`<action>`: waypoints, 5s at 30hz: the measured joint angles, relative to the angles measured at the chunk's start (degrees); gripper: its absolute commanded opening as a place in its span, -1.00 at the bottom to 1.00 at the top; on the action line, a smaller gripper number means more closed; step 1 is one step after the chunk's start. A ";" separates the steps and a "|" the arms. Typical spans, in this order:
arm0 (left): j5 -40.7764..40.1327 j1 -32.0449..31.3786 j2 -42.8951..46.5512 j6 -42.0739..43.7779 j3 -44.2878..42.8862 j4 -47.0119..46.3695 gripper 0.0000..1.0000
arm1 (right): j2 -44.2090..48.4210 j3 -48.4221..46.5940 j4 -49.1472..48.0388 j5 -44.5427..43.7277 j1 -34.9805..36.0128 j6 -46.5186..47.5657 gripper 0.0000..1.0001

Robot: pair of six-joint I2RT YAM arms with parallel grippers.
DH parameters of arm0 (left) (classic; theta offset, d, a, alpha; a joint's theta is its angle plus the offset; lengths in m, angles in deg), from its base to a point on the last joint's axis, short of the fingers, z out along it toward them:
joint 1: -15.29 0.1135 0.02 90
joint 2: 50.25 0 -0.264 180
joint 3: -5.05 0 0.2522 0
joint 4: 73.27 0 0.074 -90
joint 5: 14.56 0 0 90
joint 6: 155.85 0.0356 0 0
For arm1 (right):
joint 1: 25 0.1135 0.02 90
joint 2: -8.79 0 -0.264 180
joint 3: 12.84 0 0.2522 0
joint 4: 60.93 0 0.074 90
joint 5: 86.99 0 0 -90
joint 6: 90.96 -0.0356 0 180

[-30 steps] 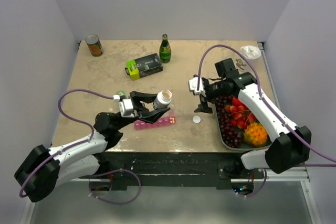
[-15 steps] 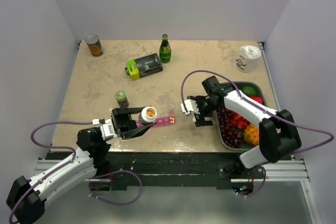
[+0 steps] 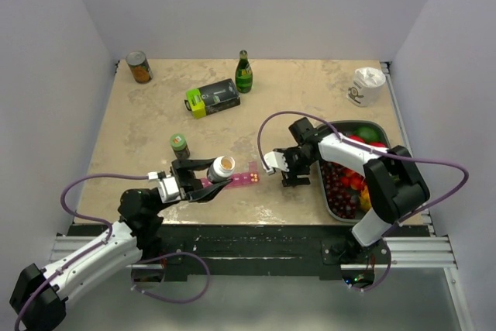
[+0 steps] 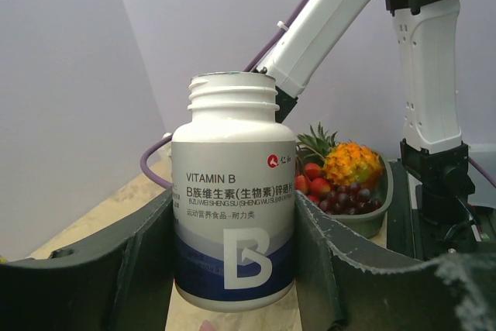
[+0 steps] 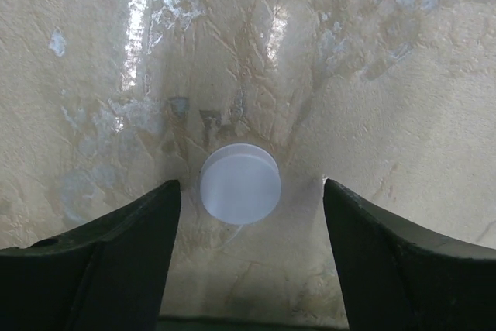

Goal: Sort the pills into containers

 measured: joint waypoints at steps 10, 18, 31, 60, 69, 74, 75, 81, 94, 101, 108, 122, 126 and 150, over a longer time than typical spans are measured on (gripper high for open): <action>-1.88 -0.39 0.00 1.27 0.00 3.32 -1.00 | -1.20 0.00 0.04 0.13 0.24 -1.22 -0.34; -3.45 -1.68 -0.46 2.21 -0.02 5.66 -1.00 | -1.22 -1.01 0.61 1.27 -0.07 -4.61 -0.78; -5.18 -5.22 -13.66 3.80 -0.07 6.75 -1.00 | 14.40 -23.06 10.08 25.97 -1.92 -16.15 -0.84; -4.96 -6.36 -19.74 0.96 -1.49 3.58 -1.00 | 12.68 -21.66 9.84 40.00 7.85 -24.79 -0.76; -5.51 -6.34 -19.76 0.74 -1.49 5.55 -1.00 | 12.79 -20.20 7.48 37.18 8.90 -27.28 -0.68; -7.26 -6.36 -20.09 1.31 -1.49 6.29 -1.00 | 13.05 -18.95 3.58 35.06 9.20 -33.18 -0.67; -8.00 -6.40 -20.48 1.60 -1.64 6.38 -1.00 | 13.03 -18.84 2.71 34.51 9.40 -34.82 -0.67; -17.18 -7.54 -25.40 5.64 -4.87 6.67 -1.00 | 12.31 -18.78 -6.32 27.56 9.51 -51.89 -0.70; -36.74 -10.10 -34.80 14.82 -10.43 6.64 -1.00 | 9.29 -20.74 -12.22 10.64 10.16 -68.54 0.14; -33.29 -10.45 -32.79 15.13 -12.59 5.40 -1.00 | 8.79 -21.90 -8.52 13.40 10.08 -66.07 0.68; -29.05 -10.51 -28.46 14.19 -12.57 6.40 -1.00 | 8.76 -27.63 -2.84 20.46 7.63 -59.04 0.98; -16.24 -10.45 -19.74 11.04 -12.59 18.56 -1.00 | 11.32 -37.35 25.77 33.16 6.58 -16.81 0.93; -11.82 -10.40 -18.86 9.73 -12.68 21.88 -1.00 | 10.05 -39.34 33.24 34.88 7.80 -7.26 0.62; -9.31 -10.08 -19.98 7.21 -16.06 30.58 -1.00 | 8.26 -37.59 27.47 26.29 13.35 -18.53 -0.53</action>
